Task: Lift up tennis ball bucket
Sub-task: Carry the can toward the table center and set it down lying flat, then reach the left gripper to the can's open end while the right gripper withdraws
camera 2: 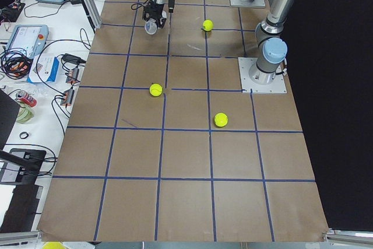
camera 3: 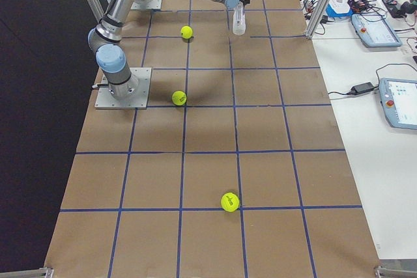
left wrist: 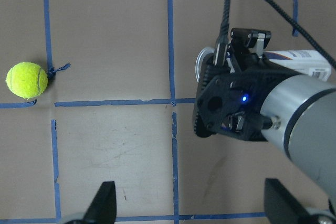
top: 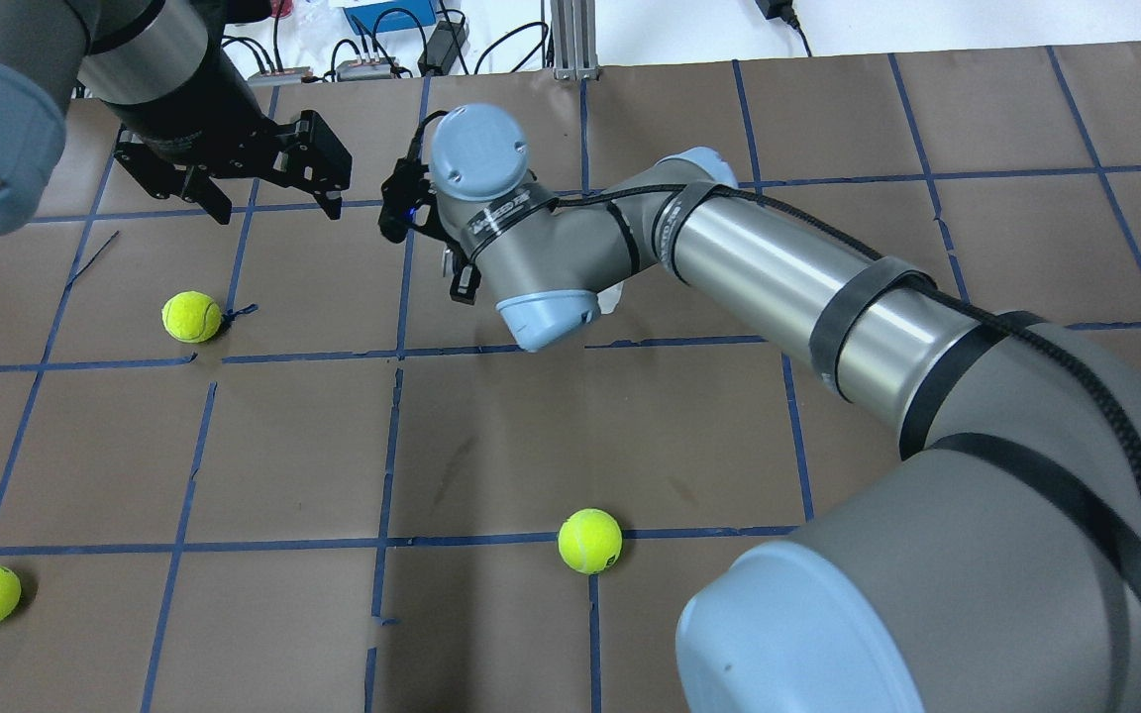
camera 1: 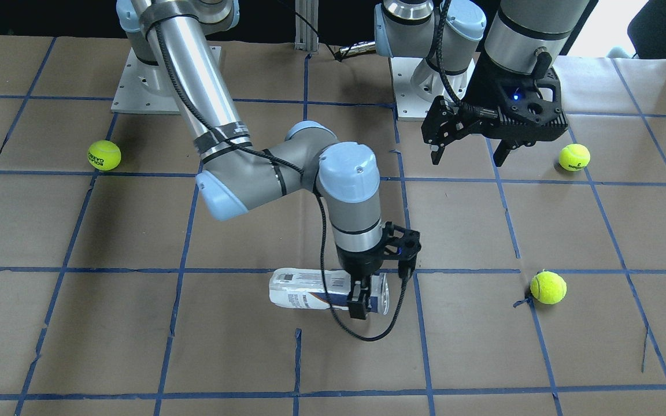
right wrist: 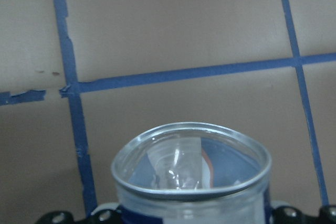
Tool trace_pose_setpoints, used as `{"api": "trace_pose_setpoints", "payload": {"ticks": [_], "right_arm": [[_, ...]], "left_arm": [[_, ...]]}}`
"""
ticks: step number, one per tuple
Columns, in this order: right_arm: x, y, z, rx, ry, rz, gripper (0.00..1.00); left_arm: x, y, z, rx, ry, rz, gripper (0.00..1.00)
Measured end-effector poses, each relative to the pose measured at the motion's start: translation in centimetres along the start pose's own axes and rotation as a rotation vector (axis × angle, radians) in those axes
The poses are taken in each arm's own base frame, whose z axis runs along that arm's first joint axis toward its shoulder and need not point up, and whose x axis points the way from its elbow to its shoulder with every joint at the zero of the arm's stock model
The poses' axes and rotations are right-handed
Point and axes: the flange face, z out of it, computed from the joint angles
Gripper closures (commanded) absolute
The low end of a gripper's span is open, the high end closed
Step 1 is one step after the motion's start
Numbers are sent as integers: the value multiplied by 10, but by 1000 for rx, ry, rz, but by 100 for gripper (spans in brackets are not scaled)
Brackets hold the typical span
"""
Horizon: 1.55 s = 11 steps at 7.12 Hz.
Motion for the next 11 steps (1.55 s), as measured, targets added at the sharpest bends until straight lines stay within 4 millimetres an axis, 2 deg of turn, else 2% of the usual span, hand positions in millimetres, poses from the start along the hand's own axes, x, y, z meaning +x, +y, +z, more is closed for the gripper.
{"api": "trace_pose_setpoints", "payload": {"ticks": [2, 3, 4, 5, 6, 9, 10, 11], "right_arm": [[-30, 5, 17, -3, -21, -51, 0], [-35, 8, 18, -2, -30, -51, 0], [-32, 11, 10, 1, -21, -15, 0], [-18, 20, -6, -3, -8, 66, 0], [6, 41, -23, -24, -9, 155, 0], [83, 135, -85, -114, -41, 375, 0], [102, 166, -109, -136, -37, 446, 0], [112, 190, -141, -163, -45, 514, 0]], "left_arm": [[0, 0, 1, -1, 0, 2, 0], [0, 0, 2, -3, 0, 1, 0], [0, 1, 2, -4, -1, 1, 0], [1, 2, 4, -6, 2, -2, 0], [2, 4, 7, -10, 8, -12, 0], [3, 1, 18, -25, 56, -23, 0], [-1, -2, 30, -46, 80, -33, 0], [-14, -8, 50, -71, 144, -73, 0]]}}
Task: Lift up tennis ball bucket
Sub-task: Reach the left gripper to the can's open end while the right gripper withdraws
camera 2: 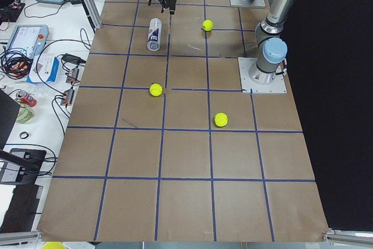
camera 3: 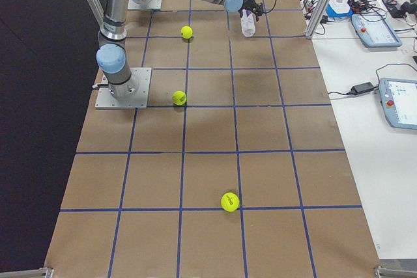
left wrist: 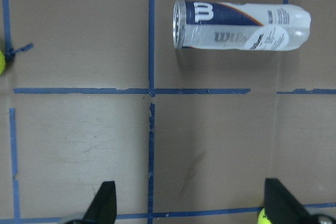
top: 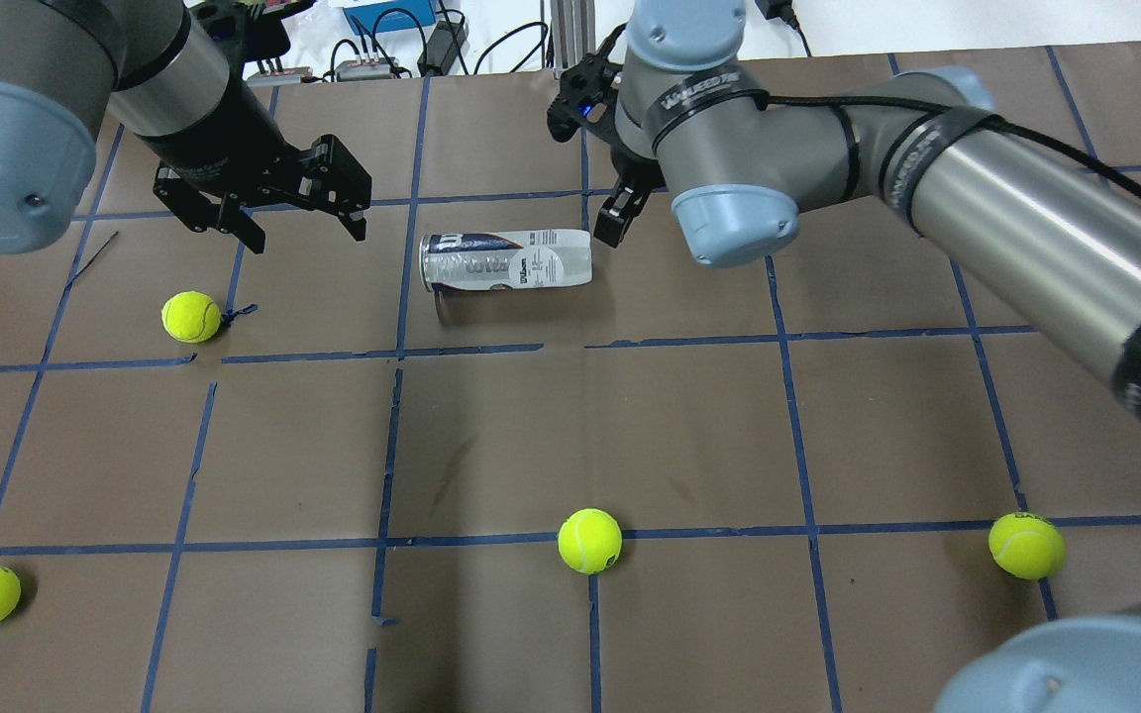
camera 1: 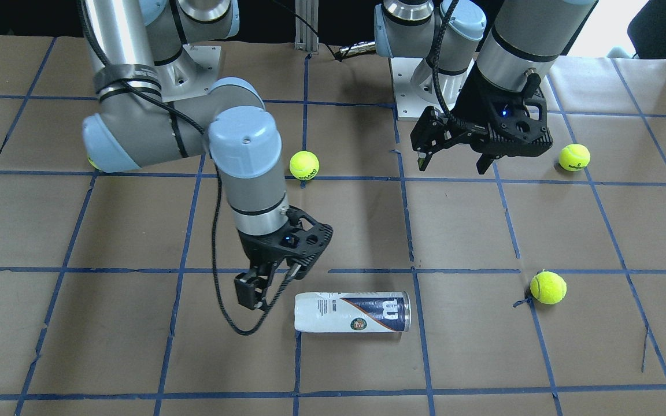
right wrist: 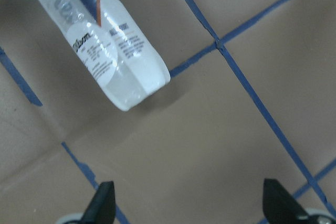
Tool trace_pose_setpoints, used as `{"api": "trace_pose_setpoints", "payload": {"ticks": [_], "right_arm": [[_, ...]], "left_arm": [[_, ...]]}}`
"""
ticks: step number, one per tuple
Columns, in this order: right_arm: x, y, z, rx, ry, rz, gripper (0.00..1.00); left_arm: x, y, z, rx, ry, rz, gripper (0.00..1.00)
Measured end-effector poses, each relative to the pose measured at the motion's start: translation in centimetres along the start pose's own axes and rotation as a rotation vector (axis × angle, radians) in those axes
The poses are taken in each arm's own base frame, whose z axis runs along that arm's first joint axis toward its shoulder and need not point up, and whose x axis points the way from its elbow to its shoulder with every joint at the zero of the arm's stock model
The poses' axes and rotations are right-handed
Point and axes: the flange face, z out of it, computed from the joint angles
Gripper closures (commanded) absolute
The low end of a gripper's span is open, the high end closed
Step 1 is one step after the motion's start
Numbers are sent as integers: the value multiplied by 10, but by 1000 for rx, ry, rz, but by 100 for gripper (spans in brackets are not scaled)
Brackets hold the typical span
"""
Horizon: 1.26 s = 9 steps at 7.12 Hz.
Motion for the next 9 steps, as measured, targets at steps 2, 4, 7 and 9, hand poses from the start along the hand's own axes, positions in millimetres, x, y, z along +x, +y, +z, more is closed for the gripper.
{"api": "trace_pose_setpoints", "payload": {"ticks": [2, 4, 7, 9], "right_arm": [[14, 34, -43, -68, -36, 157, 0], [21, 60, -68, -130, -58, 283, 0], [36, 92, -99, -172, -59, 496, 0], [35, 102, -115, -190, -55, 626, 0]], "left_arm": [[-45, -26, 45, -31, 184, -99, 0], [-75, -84, 108, 10, 323, -110, 0], [-125, -189, 175, 120, 470, -106, 0], [-133, -219, 231, 90, 577, -104, 0]]}}
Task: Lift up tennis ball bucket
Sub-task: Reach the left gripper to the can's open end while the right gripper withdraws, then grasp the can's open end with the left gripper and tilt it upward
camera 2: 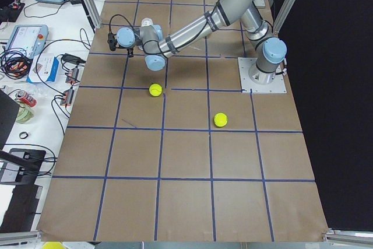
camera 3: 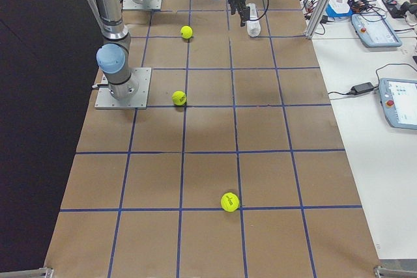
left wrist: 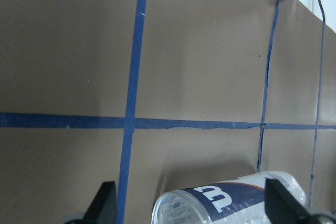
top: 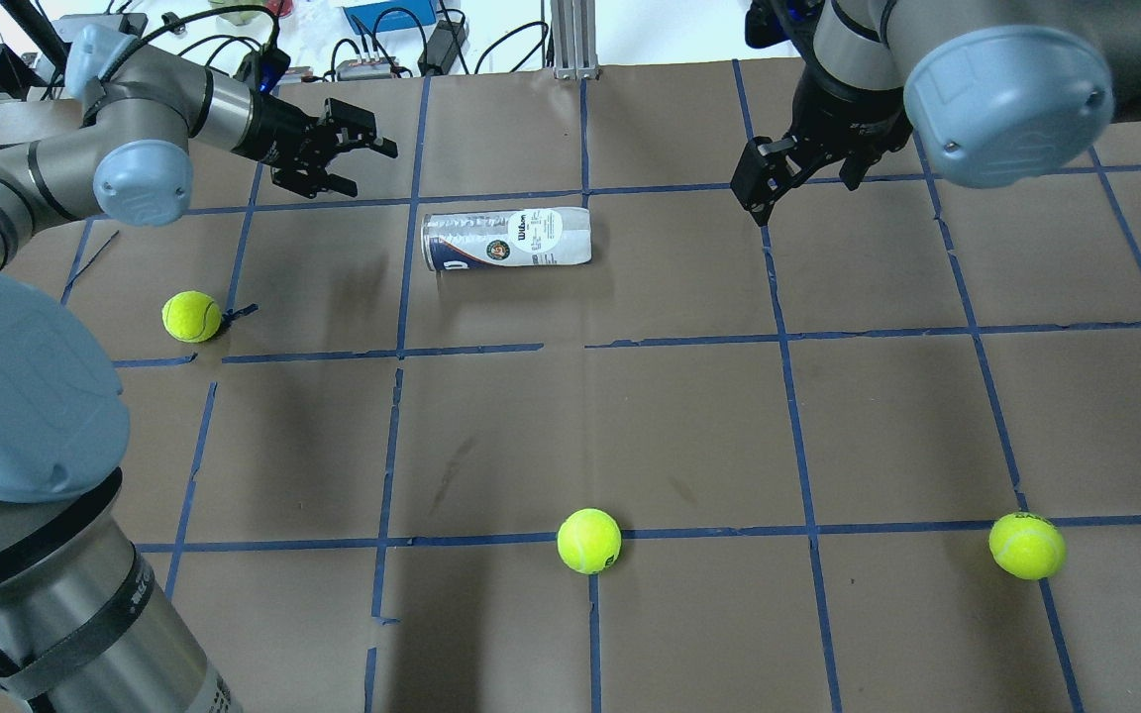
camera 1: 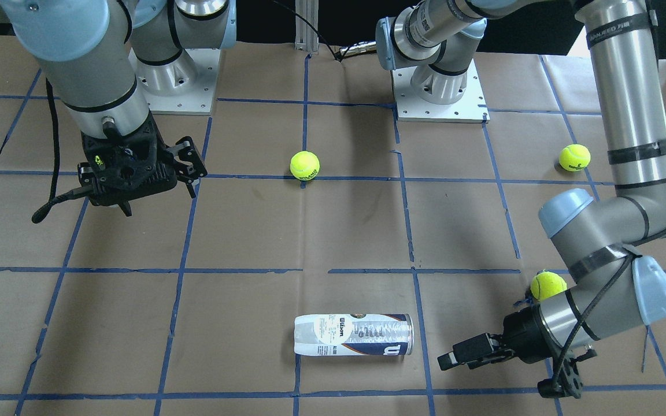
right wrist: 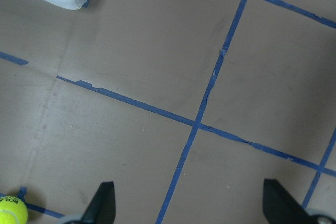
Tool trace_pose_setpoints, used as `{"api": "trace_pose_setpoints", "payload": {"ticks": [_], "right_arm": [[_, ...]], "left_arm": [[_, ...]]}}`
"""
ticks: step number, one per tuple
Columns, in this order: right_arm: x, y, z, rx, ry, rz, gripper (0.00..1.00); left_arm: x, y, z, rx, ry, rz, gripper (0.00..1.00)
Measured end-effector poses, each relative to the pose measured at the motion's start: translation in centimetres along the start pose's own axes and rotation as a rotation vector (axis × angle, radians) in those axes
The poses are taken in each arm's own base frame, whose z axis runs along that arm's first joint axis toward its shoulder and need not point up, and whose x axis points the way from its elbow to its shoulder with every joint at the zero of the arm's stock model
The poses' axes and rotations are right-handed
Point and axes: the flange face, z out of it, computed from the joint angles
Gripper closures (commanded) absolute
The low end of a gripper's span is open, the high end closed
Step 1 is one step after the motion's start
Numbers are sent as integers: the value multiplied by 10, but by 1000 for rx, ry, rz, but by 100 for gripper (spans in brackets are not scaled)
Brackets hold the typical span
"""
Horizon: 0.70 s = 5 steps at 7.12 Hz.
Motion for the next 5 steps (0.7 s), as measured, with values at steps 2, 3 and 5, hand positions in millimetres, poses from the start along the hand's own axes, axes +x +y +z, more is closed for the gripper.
{"api": "trace_pose_setpoints", "payload": {"ticks": [2, 3, 5], "right_arm": [[5, 14, -6, -54, -10, 145, 0], [5, 19, -9, -72, -12, 202, 0], [7, 26, -14, -87, -14, 240, 0]], "left_arm": [[-12, 13, 34, -47, 121, -41, 2], [-15, 21, 43, -63, 154, -58, 6], [-17, 39, 61, -99, 177, -74, 41]]}}
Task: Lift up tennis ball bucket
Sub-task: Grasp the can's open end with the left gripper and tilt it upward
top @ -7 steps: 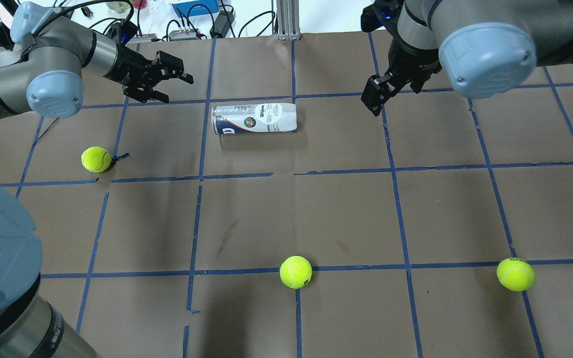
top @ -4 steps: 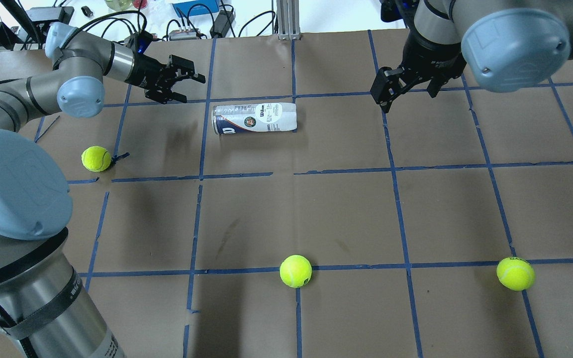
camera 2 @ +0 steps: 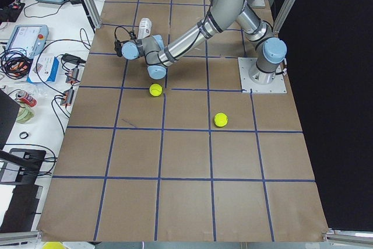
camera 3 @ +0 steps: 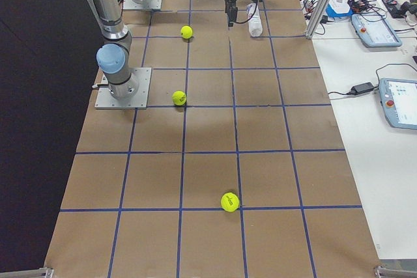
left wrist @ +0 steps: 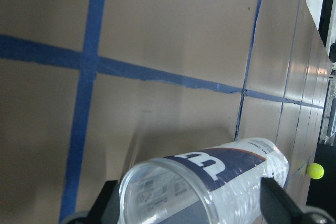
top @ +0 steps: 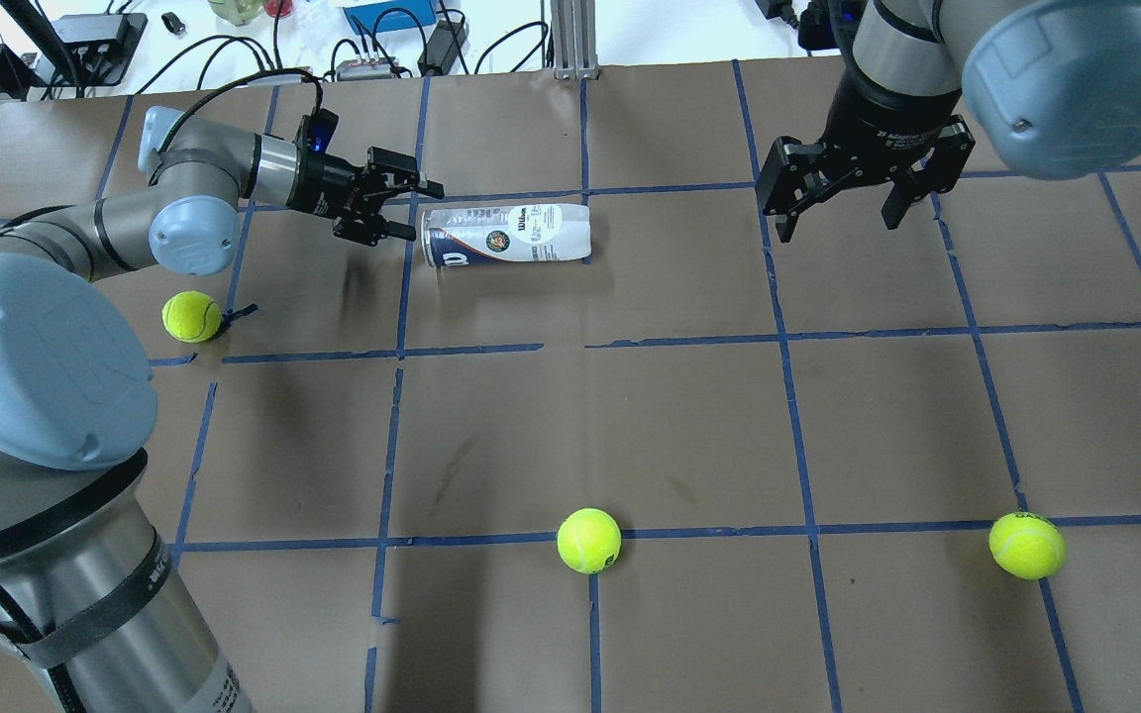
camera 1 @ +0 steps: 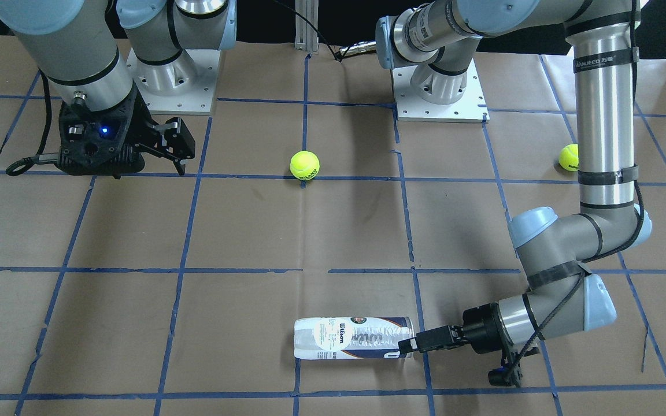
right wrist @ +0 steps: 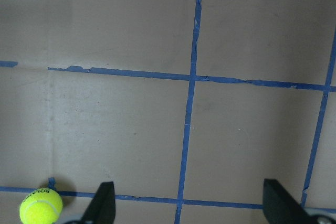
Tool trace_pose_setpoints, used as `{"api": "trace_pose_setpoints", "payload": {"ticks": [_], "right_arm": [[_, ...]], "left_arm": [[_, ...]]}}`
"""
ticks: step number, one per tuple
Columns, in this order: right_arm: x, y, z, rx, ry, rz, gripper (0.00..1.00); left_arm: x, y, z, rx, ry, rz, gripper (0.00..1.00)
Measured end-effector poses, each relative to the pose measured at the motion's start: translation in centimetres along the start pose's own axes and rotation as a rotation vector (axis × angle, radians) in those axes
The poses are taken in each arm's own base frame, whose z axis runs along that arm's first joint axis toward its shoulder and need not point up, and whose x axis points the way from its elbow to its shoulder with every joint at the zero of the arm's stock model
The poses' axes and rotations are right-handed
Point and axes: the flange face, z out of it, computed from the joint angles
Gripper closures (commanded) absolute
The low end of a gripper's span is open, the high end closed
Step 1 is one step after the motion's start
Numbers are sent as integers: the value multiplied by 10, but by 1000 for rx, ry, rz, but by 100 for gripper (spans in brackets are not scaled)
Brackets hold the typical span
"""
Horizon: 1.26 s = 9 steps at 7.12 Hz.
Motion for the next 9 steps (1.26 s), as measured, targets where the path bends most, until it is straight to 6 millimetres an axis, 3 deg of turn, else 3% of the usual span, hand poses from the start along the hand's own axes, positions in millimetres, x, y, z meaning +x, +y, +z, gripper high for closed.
{"api": "trace_pose_setpoints", "payload": {"ticks": [2, 4, 6, 9], "right_arm": [[6, 1, -4, 5, 0, 15, 0], [18, 5, -12, 1, -3, 40, 0], [41, 11, -27, -46, -22, 88, 0], [44, 14, -27, -68, -29, 93, 0]], "left_arm": [[15, 12, 14, -23, 10, 15, 78], [33, 24, 6, -20, 42, 4, 99], [62, 41, -18, 3, 67, -42, 100], [159, 77, -54, 45, -54, -63, 99]]}}
